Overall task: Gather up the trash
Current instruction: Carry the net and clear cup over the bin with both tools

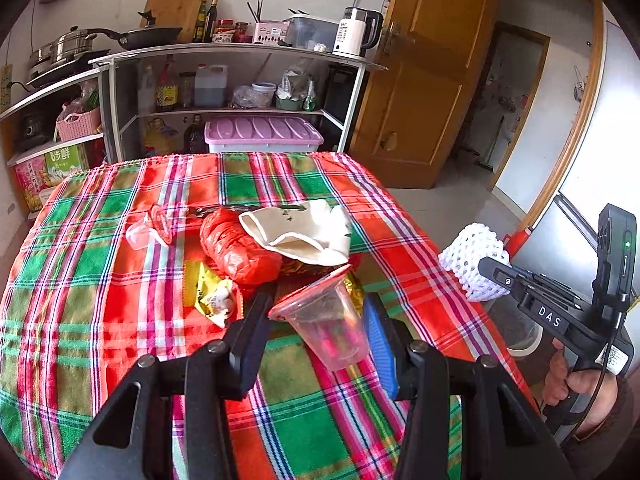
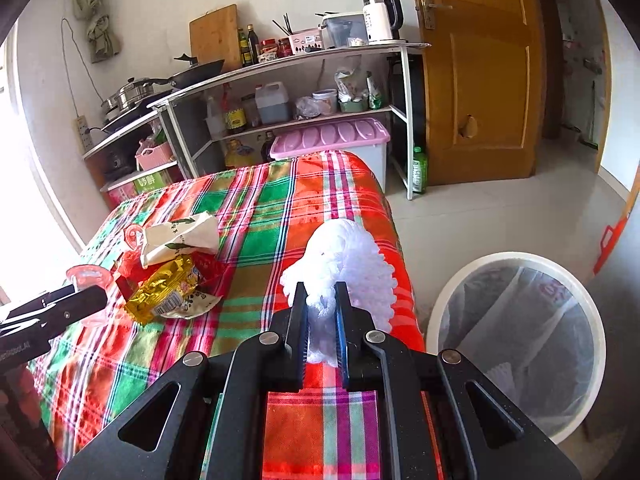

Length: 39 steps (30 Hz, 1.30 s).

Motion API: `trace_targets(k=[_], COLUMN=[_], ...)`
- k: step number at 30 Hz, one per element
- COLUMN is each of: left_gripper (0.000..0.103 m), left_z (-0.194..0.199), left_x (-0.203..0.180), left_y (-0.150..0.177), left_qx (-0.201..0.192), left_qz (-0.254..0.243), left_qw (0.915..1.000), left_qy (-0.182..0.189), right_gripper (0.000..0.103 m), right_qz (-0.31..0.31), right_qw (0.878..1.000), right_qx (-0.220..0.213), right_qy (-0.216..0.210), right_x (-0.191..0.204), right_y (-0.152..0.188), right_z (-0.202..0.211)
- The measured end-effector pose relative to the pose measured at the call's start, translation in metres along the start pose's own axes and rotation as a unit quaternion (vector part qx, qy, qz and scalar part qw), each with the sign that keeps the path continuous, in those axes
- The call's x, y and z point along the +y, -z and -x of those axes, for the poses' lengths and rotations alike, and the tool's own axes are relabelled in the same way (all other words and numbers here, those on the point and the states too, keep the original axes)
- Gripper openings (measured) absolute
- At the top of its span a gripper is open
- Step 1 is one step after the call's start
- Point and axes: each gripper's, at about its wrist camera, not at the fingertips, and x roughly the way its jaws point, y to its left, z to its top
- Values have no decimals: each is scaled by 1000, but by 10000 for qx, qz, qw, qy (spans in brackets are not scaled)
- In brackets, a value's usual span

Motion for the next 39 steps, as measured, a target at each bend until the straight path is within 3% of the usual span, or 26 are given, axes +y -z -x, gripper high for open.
trace_targets(k=[10,23,29,39], left_gripper=[49,49,49,49], left_z=[-17,-54,-69,-106], left_x=[-60,-155,-190,-227], left_y=[-12,-20,-16,-8], left_qx=[38,252,334,732], left_qz=[-504,-1281,-1569,-1743], left_qw=[9978,9876,9832,9759], left_qy=[439,870,868,1091], right_gripper=[12,12,12,12], right_qz=[-270,-722,-901,-1055], right_qw=[9987,9906,9864,9829], right_qx=[-241,-347,-194,312], right_qy=[363,1112,1363,1479], right_x=[-40,-115,-147,-177], right_y=[6,20,31,47], right_z=[39,80,83,53])
